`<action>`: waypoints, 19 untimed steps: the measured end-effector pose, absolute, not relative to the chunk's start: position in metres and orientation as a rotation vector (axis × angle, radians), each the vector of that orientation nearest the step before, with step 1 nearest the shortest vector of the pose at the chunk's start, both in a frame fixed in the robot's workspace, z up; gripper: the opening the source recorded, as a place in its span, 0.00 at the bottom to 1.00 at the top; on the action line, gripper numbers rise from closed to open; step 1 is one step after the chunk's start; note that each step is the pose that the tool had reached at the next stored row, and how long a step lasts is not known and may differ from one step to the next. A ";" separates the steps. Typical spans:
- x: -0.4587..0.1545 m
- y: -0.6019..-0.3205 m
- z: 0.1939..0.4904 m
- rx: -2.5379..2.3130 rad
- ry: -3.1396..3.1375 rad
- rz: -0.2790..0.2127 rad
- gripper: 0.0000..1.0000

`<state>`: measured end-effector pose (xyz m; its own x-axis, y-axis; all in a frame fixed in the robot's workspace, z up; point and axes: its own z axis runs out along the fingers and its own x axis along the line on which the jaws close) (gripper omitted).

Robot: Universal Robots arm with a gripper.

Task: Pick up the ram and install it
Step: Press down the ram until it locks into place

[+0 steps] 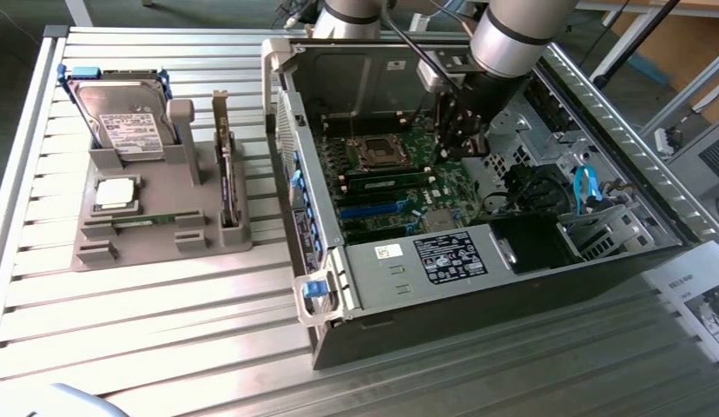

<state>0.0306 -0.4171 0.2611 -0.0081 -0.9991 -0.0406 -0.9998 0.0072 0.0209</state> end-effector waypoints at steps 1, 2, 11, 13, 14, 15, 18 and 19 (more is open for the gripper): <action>0.031 -0.417 0.260 -2.202 2.219 0.068 0.10; 0.031 -0.417 0.259 -2.203 2.219 0.068 0.10; 0.031 -0.417 0.249 -2.202 2.219 0.068 0.10; 0.031 -0.417 0.246 -2.203 2.219 0.068 0.10; 0.031 -0.417 0.245 -2.203 2.219 0.068 0.10; 0.031 -0.417 0.245 -2.202 2.219 0.068 0.10; 0.031 -0.417 0.242 -2.202 2.219 0.068 0.10; 0.031 -0.417 0.242 -2.203 2.220 0.068 0.10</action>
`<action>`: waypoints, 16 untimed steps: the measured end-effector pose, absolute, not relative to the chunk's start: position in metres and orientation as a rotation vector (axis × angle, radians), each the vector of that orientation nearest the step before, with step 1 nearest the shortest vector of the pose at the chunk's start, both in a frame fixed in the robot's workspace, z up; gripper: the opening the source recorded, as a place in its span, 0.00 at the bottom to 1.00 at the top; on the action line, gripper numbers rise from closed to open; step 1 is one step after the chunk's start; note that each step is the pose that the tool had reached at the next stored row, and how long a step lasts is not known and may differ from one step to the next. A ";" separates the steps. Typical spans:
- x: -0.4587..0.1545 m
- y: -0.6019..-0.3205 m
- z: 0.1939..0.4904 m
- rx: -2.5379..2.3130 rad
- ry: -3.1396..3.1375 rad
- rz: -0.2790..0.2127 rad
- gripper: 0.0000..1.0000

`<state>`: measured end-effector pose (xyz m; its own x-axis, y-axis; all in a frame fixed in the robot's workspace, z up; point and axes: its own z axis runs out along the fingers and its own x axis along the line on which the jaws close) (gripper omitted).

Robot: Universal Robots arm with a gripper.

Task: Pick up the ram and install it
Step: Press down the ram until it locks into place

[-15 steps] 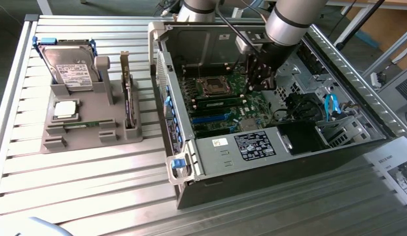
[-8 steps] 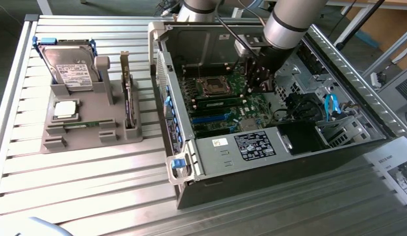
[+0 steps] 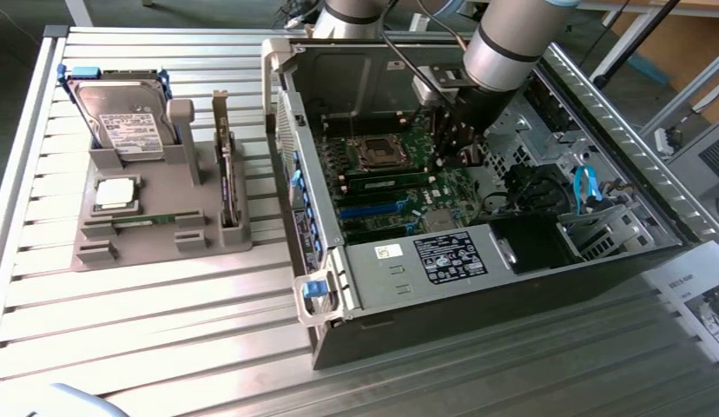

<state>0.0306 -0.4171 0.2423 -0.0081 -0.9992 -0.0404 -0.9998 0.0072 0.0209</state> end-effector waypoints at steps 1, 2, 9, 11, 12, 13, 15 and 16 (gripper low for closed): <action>0.031 -0.417 0.242 -2.203 2.219 0.068 0.10; 0.031 -0.417 0.242 -2.203 2.220 0.068 0.10; 0.031 -0.415 0.242 -2.202 2.219 0.068 0.10; 0.031 -0.414 0.242 -2.202 2.219 0.068 0.10; 0.031 -0.414 0.242 -2.202 2.219 0.068 0.10; 0.031 -0.413 0.241 -2.202 2.219 0.068 0.10; 0.031 -0.413 0.241 -2.202 2.219 0.068 0.10; 0.031 -0.413 0.241 -2.202 2.219 0.068 0.10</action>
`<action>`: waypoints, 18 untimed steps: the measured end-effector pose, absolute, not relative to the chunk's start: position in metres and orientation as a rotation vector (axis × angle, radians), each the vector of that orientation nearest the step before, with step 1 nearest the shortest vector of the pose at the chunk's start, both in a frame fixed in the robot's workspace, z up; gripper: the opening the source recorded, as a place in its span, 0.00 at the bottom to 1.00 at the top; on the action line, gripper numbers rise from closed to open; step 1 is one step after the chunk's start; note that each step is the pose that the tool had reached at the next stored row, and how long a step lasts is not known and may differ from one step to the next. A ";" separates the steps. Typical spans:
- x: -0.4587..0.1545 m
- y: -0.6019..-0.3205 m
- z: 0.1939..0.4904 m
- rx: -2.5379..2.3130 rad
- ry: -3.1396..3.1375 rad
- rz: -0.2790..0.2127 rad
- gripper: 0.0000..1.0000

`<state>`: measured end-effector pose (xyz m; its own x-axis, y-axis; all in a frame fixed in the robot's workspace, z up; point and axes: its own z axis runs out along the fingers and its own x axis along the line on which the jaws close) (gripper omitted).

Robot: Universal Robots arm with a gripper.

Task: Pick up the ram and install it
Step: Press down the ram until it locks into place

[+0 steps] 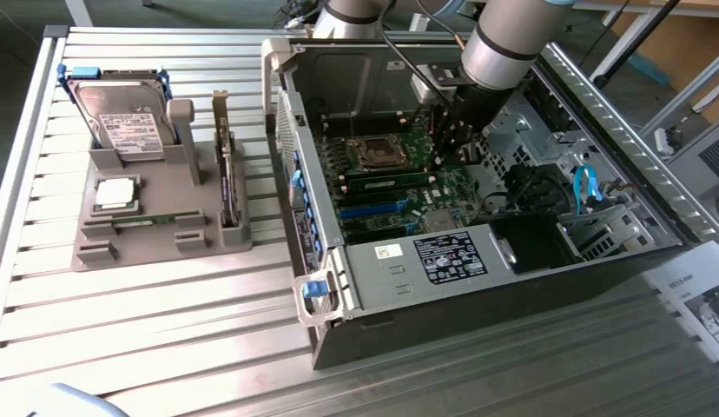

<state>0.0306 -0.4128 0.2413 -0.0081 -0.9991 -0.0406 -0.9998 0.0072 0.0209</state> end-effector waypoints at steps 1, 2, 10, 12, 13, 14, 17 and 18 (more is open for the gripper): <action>0.031 -0.413 0.241 -2.202 2.219 0.068 0.10; 0.031 -0.413 0.241 -2.202 2.219 0.068 0.10; 0.031 -0.413 0.237 -2.203 2.219 0.068 0.10; 0.031 -0.413 0.237 -2.203 2.220 0.068 0.10; 0.031 -0.413 0.236 -2.203 2.219 0.068 0.10; 0.031 -0.413 0.236 -2.203 2.219 0.068 0.10; 0.031 -0.413 0.235 -2.202 2.219 0.068 0.10; 0.031 -0.413 0.235 -2.203 2.219 0.068 0.10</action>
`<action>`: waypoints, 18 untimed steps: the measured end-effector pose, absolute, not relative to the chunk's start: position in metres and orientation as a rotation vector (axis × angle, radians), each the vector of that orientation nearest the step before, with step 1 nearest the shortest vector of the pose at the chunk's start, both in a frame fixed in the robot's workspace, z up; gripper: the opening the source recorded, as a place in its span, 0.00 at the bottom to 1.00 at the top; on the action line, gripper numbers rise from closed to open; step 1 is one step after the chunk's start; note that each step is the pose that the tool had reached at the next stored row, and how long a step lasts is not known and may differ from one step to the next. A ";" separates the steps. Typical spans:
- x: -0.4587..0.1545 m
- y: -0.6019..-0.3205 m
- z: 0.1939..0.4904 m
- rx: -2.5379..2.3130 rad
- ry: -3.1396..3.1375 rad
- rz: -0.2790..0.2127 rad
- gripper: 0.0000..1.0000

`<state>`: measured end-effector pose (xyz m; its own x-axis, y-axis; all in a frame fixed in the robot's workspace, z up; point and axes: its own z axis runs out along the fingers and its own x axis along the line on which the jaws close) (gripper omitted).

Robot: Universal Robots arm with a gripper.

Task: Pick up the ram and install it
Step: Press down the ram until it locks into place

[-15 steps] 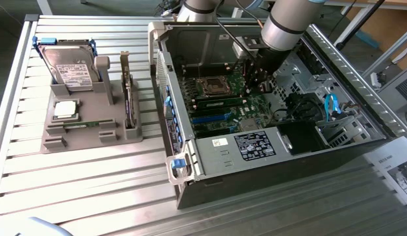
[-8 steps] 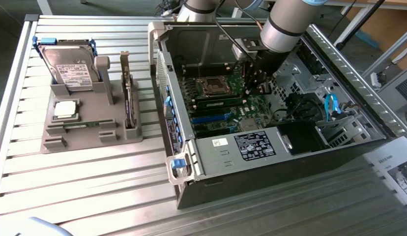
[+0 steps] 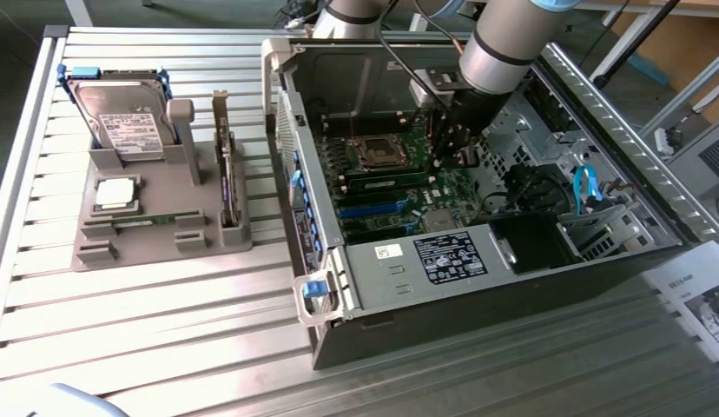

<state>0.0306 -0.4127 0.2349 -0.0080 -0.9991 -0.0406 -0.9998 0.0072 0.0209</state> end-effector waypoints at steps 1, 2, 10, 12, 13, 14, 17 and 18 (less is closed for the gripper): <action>0.031 -0.413 0.235 -2.203 2.219 0.068 0.10; 0.031 -0.413 0.234 -2.203 2.220 0.068 0.10; 0.031 -0.413 0.233 -2.202 2.219 0.068 0.10; 0.031 -0.413 0.233 -2.203 2.219 0.068 0.10; 0.031 -0.413 0.233 -2.203 2.220 0.068 0.10; 0.031 -0.413 0.233 -2.203 2.220 0.068 0.10; 0.031 -0.413 0.232 -2.203 2.219 0.068 0.10; 0.031 -0.413 0.232 -2.203 2.219 0.068 0.10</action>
<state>0.0306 -0.4127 0.2323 -0.0081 -0.9991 -0.0405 -0.9998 0.0072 0.0210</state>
